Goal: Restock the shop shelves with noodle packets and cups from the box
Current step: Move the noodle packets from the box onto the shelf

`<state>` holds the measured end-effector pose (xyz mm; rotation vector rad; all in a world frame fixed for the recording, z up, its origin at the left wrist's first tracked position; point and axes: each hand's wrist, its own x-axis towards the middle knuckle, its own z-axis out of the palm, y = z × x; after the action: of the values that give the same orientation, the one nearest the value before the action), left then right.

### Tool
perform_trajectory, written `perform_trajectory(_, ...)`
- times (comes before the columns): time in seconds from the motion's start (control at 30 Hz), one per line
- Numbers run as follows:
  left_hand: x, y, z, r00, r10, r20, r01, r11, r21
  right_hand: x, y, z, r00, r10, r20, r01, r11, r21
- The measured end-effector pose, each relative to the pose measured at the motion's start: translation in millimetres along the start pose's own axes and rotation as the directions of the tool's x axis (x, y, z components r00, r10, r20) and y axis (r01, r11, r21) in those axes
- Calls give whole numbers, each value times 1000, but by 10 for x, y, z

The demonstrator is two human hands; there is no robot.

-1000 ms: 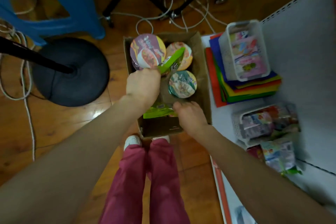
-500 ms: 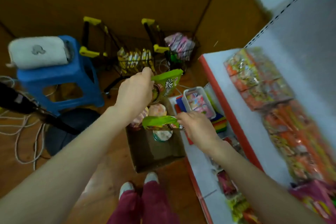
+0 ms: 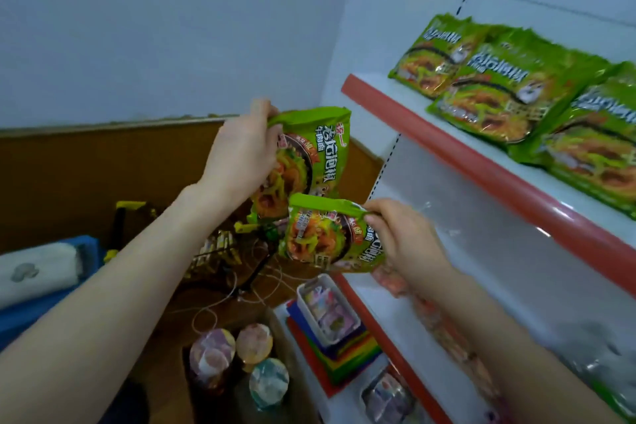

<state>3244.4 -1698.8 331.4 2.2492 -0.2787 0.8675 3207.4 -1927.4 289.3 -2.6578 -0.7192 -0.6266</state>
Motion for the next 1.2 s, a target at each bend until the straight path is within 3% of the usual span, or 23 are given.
perform_trajectory(0.23,827,471,-29,990,-19,-140,6,996,-91,362,316,-651,973,-16,-228,28,999,47)
perform_trajectory(0.4,1251,679,-16,966,-59,-250,21,988,-152,547,459,-869,956,9,-293,8,998,57)
perform_trajectory(0.5,1541,700,77,950,-165,-264,81,950,-303,589,540,-923,962,-1,-272,12,999,37)
perform_trajectory(0.7,2106,635,583,901,-424,-93,245,674,-697,634,710,-960,964,57,-259,-61,998,-8)
perform_trajectory(0.9,2343,507,1234,837,-547,27,403,581,-707,703,683,-936,949,217,-229,-233,971,-45)
perform_trajectory(1.13,2611,504,1799,709,-636,305,572,266,-776,770,642,-882,914,319,-252,-348,934,-77)
perform_trajectory(1.2,2652,560,1951,697,-625,351,598,237,-765,759,649,-864,907,309,-286,-352,930,-110)
